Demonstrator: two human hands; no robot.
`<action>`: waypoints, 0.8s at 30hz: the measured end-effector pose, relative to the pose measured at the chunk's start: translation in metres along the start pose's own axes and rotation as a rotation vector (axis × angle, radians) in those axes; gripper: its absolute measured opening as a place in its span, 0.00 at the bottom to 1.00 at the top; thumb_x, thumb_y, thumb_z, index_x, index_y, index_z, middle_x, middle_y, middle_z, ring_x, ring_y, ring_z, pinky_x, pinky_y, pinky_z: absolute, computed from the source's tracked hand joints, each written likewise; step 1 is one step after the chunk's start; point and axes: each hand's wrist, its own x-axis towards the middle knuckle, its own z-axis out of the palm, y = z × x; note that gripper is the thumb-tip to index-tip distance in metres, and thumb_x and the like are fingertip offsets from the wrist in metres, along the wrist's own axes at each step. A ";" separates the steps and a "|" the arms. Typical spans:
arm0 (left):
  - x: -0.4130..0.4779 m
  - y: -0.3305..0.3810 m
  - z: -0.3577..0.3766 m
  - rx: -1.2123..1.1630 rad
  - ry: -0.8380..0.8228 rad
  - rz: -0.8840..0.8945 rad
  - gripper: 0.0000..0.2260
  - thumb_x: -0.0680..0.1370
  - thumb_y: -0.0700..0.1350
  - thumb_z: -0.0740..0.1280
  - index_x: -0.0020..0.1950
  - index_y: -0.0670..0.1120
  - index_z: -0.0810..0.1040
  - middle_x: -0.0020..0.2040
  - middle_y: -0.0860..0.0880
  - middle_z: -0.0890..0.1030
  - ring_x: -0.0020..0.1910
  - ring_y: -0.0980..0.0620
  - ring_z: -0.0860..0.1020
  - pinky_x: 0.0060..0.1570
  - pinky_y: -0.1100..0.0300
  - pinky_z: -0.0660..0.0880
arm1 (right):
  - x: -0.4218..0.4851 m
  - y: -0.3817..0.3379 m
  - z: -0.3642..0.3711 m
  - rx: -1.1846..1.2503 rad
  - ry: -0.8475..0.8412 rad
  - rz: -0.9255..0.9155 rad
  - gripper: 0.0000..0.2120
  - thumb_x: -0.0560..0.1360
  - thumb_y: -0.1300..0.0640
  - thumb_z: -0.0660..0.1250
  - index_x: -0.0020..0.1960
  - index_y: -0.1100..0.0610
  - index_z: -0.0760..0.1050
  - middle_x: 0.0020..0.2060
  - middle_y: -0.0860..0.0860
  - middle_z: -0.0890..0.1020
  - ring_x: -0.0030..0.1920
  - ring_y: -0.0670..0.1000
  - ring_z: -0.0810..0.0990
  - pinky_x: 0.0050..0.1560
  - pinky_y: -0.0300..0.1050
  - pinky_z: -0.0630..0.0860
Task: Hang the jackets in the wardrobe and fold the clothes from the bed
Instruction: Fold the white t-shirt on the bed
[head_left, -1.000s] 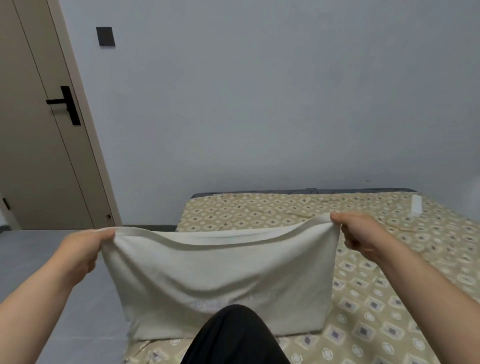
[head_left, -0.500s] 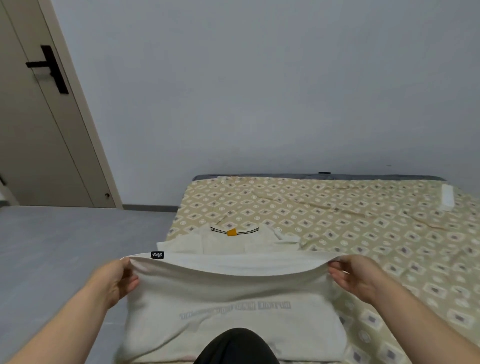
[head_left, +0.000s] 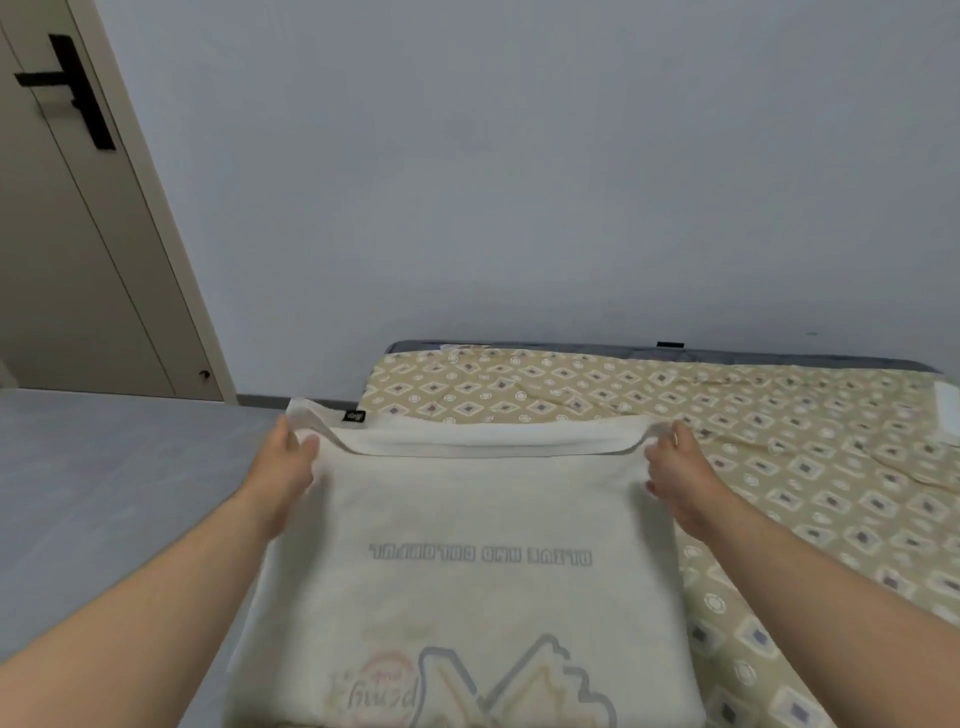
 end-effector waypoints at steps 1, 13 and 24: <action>-0.010 -0.002 0.003 0.057 -0.038 0.031 0.23 0.81 0.46 0.63 0.76 0.52 0.64 0.62 0.43 0.76 0.54 0.42 0.77 0.58 0.47 0.74 | -0.001 0.009 0.002 -0.074 -0.027 0.002 0.31 0.77 0.60 0.64 0.75 0.43 0.58 0.64 0.46 0.72 0.61 0.53 0.74 0.60 0.52 0.72; -0.105 -0.152 -0.027 0.590 0.013 -0.186 0.05 0.77 0.42 0.69 0.48 0.42 0.76 0.47 0.44 0.80 0.43 0.46 0.76 0.43 0.54 0.69 | -0.099 0.164 -0.012 -0.774 0.102 0.263 0.17 0.74 0.51 0.66 0.58 0.59 0.74 0.53 0.57 0.80 0.50 0.58 0.79 0.49 0.49 0.76; -0.141 -0.089 -0.023 -0.184 0.035 -0.590 0.07 0.84 0.36 0.56 0.49 0.37 0.72 0.38 0.41 0.75 0.26 0.47 0.73 0.14 0.65 0.69 | -0.133 0.097 -0.013 0.050 0.041 0.541 0.09 0.83 0.62 0.60 0.61 0.64 0.69 0.48 0.63 0.80 0.38 0.60 0.79 0.23 0.46 0.77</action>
